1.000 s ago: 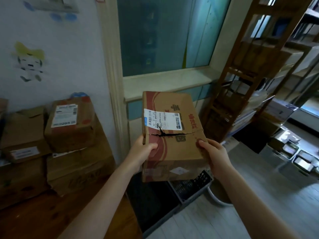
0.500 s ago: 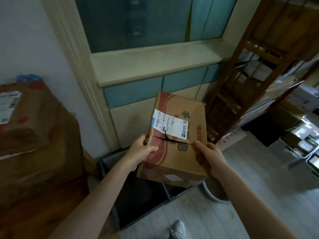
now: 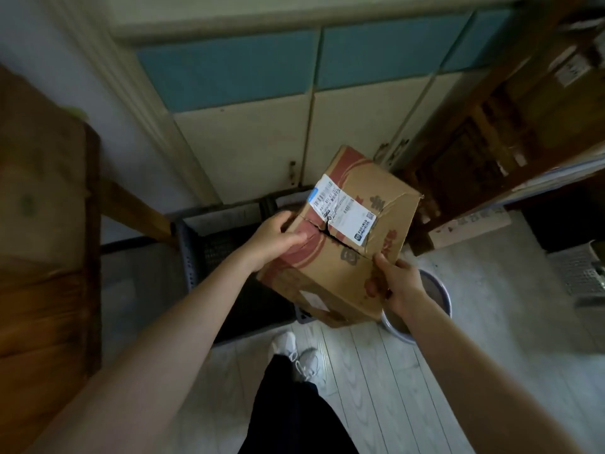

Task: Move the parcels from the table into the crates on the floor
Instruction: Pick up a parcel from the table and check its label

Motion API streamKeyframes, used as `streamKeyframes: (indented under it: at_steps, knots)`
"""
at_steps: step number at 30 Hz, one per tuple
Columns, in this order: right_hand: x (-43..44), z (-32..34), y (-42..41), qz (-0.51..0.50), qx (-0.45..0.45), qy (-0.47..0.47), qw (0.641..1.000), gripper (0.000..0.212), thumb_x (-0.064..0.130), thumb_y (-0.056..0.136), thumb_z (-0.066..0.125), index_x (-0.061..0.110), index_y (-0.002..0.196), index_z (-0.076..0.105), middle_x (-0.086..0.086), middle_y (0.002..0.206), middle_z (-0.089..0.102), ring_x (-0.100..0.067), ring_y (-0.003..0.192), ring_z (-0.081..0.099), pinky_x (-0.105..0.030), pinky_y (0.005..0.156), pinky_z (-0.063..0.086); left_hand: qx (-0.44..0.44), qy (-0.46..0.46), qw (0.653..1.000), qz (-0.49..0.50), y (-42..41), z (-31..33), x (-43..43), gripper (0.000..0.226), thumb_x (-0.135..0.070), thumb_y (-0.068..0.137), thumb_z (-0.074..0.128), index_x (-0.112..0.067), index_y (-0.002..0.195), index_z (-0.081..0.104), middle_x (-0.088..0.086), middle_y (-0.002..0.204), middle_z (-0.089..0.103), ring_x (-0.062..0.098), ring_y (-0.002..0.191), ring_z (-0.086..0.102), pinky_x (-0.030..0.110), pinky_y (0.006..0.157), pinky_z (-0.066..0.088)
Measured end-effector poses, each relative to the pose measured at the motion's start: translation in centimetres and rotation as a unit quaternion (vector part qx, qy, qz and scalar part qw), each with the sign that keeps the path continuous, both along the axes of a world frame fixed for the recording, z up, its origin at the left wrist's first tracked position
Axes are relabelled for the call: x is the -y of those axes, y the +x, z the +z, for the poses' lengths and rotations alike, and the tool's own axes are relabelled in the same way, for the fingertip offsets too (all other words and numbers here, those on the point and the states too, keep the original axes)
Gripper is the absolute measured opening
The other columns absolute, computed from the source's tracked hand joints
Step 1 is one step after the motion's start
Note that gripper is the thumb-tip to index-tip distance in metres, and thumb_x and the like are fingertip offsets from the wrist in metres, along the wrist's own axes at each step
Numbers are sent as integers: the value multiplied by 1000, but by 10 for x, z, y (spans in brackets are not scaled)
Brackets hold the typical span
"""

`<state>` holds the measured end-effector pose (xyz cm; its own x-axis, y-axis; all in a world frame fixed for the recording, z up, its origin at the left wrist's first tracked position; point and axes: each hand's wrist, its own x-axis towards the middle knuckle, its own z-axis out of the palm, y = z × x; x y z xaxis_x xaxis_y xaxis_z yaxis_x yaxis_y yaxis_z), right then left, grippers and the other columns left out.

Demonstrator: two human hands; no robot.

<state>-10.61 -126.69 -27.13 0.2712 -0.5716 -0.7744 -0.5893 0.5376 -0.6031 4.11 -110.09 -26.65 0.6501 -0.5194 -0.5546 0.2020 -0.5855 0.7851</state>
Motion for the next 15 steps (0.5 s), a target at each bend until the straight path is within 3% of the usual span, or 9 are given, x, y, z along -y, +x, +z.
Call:
streamKeyframes:
  at_steps: [1,4,7,11,13,15]
  knots:
    - [1,-9,0,-12,-3,10,1000,35,21,91,62,5,122,56,-11,108,64,-28,95,62,-45,88,52,18,-5,1000,-10,2,-8,5,22,-14,88,62,-20,109,59,1,106,63,15,94,60,25,80,47]
    - [5,-39,3,-48,-20,22,998,30,22,91,63,7,116,57,-9,109,62,-25,96,59,-43,92,50,52,13,997,-59,12,-42,20,33,-18,92,58,-16,125,58,2,116,63,17,106,59,31,92,45]
    - [7,-72,6,-81,-42,38,995,22,20,92,61,11,112,57,-8,105,60,-23,93,57,-43,96,49,54,42,993,-95,22,-81,35,46,-21,93,57,-15,137,50,0,128,58,17,116,55,24,93,41]
    - [5,-120,6,-131,-63,54,988,31,14,94,58,4,123,55,-9,113,61,-22,93,59,-38,90,51,39,68,987,-144,33,-132,53,47,-20,95,54,-17,141,45,1,136,53,18,123,51,18,90,37]
    - [6,-144,4,-154,-68,69,983,33,12,94,57,4,126,53,-8,109,60,-17,81,59,-33,80,52,37,79,981,-174,36,-159,61,47,-22,96,54,-15,141,44,4,139,51,20,126,49,19,92,36]
    - [8,-174,2,-170,-70,83,979,32,10,96,54,2,126,53,-5,99,60,-13,74,57,-30,80,48,34,97,976,-194,39,-190,70,45,-21,96,54,-8,138,46,8,136,52,23,124,50,23,92,38]
